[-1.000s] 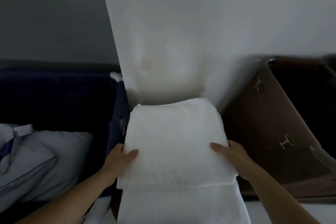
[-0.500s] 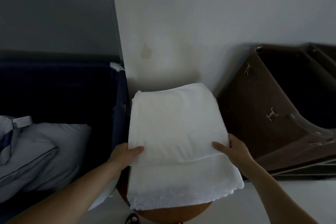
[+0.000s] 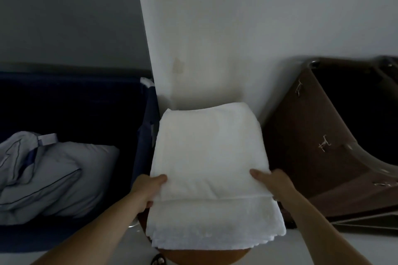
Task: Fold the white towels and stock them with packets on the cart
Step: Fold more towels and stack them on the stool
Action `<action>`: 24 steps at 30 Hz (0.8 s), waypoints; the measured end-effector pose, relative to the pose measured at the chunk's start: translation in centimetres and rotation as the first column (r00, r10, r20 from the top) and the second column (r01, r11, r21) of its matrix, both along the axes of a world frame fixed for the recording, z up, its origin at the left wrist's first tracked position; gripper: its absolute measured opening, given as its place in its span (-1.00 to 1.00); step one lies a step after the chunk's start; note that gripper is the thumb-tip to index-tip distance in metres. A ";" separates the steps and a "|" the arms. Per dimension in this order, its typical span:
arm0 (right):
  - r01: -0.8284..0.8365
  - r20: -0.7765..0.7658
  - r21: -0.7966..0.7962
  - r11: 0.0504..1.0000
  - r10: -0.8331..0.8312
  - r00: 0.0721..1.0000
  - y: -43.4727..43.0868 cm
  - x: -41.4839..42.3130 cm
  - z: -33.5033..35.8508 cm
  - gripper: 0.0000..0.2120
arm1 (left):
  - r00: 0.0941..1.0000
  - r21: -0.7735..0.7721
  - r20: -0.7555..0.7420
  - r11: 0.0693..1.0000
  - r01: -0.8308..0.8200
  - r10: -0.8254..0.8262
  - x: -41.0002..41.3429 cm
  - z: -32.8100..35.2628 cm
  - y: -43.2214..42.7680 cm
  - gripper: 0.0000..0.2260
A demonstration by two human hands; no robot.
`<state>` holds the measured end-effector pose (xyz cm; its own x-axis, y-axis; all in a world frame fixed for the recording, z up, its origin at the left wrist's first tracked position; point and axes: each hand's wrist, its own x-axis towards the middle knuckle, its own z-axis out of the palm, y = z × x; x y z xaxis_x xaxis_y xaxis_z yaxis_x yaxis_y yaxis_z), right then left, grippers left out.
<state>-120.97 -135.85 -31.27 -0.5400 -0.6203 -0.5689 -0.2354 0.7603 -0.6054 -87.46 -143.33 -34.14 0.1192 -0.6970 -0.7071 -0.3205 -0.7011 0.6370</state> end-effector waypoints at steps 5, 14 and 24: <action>-0.019 0.145 -0.056 0.998 0.027 0.989 -0.2 -0.4 0.0 -0.74 | 0.999 -0.001 0.029 0.999 0.035 -0.035 0.2 0.0 -1.0 -0.73; 0.038 0.454 -0.124 0.992 0.022 0.891 -3.2 -0.8 1.7 -0.54 | 0.997 -0.047 -0.051 0.997 0.060 -0.062 -0.7 2.5 -2.7 -0.85; 0.036 0.439 -0.072 0.997 0.000 0.899 -2.9 -0.9 2.2 -0.69 | 0.987 0.066 -0.161 0.998 -0.005 0.016 0.6 2.6 -2.8 -0.73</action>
<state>-121.88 -138.76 -29.09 -0.2585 -0.6638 -0.7018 0.0803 0.7092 -0.7004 -86.89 -146.09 -31.57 0.0074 -0.6481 -0.7615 -0.2097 -0.7456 0.6325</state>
